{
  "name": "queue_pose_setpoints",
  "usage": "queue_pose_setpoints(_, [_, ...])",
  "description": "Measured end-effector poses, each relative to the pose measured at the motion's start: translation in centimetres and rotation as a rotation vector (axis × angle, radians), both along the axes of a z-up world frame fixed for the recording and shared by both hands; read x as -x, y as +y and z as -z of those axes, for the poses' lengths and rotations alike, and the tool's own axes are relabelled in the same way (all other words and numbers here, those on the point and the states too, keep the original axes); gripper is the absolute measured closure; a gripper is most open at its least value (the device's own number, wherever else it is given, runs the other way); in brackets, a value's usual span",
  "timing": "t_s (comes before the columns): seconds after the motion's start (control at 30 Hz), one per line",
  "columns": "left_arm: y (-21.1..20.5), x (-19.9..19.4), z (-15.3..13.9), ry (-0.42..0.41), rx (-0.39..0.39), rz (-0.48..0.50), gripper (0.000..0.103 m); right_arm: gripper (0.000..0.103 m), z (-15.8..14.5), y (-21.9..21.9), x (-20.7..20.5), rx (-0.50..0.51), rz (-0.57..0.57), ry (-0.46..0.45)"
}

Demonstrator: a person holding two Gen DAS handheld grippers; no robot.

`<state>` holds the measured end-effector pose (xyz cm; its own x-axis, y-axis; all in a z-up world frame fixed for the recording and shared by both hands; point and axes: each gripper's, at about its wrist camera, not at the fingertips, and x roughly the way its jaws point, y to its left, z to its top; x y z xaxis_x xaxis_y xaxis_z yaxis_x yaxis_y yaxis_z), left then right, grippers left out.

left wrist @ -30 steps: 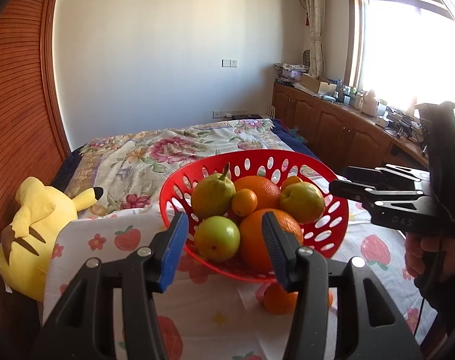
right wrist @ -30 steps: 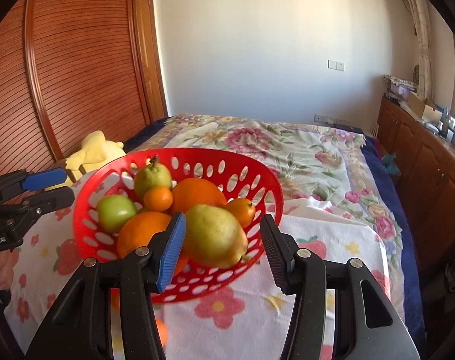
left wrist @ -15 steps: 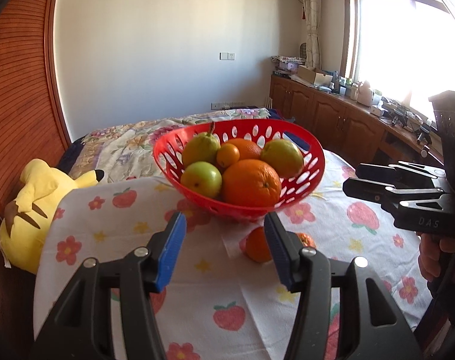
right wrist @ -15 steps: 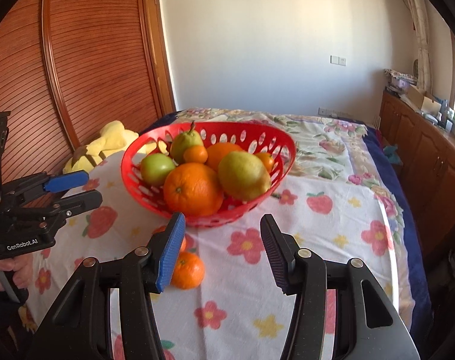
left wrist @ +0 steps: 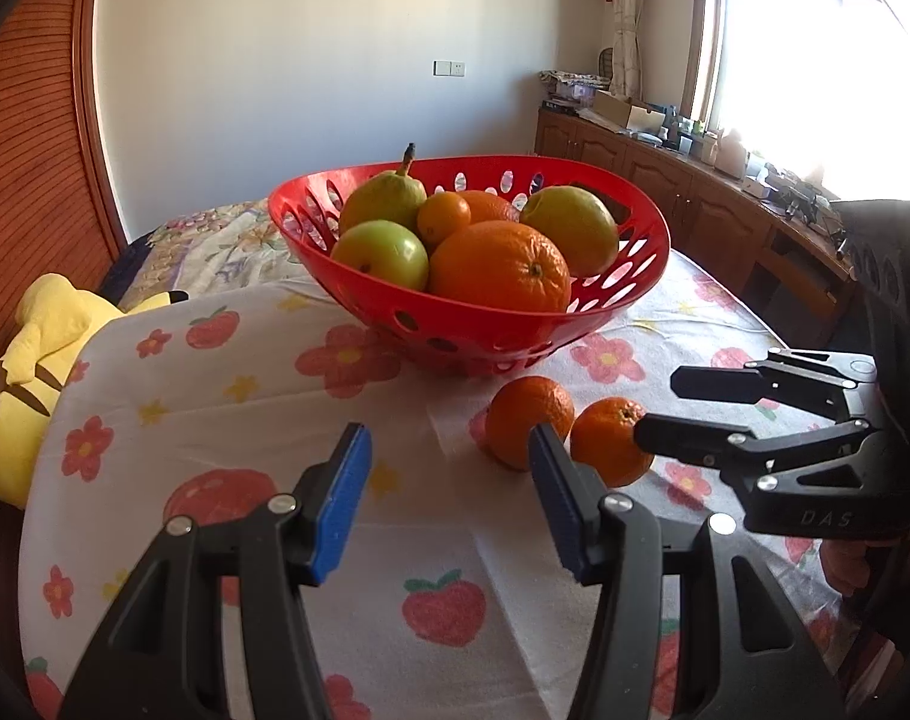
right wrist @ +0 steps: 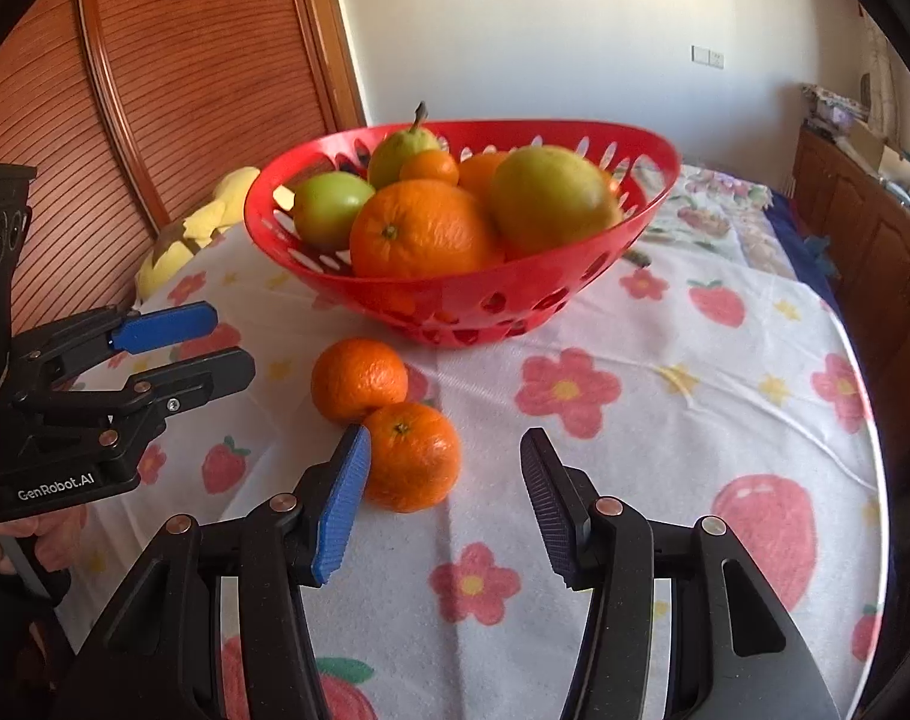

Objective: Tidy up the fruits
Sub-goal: 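Move both tools back toward the two tangerines on the cloth, then grasp a tangerine with the right tool while the left tool grasps the other tangerine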

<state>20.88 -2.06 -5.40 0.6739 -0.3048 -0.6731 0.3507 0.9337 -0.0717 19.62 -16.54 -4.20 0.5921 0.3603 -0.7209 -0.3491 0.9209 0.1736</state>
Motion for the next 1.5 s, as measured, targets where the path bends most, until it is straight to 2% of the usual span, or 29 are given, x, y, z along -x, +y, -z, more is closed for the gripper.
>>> queue_pose_setpoints(0.33, [0.7,0.0,0.8,0.015,0.012,-0.009,0.049,0.050,1.0,1.9,-0.7,0.011,-0.050,0.033])
queue_pose_setpoints(0.67, [-0.2,-0.3,1.0,0.017,0.006,0.013,0.049,0.050,2.1,2.3,-1.7,0.018,-0.047,0.068])
queue_pose_setpoints(0.73, [-0.6,-0.5,1.0,0.017,0.002,0.022,0.049,0.055,2.3,2.3,-1.6,0.024,-0.055,0.072])
queue_pose_setpoints(1.1, [-2.3,-1.7,1.2,0.063,0.019,0.063,0.049,0.056,1.5,0.3,-0.7,-0.010,-0.033,0.050])
queue_pose_setpoints(1.5, [-4.7,-3.6,2.1,0.113,-0.011,0.075,0.052,0.056,0.3,-1.7,0.1,-0.020,-0.004,0.023])
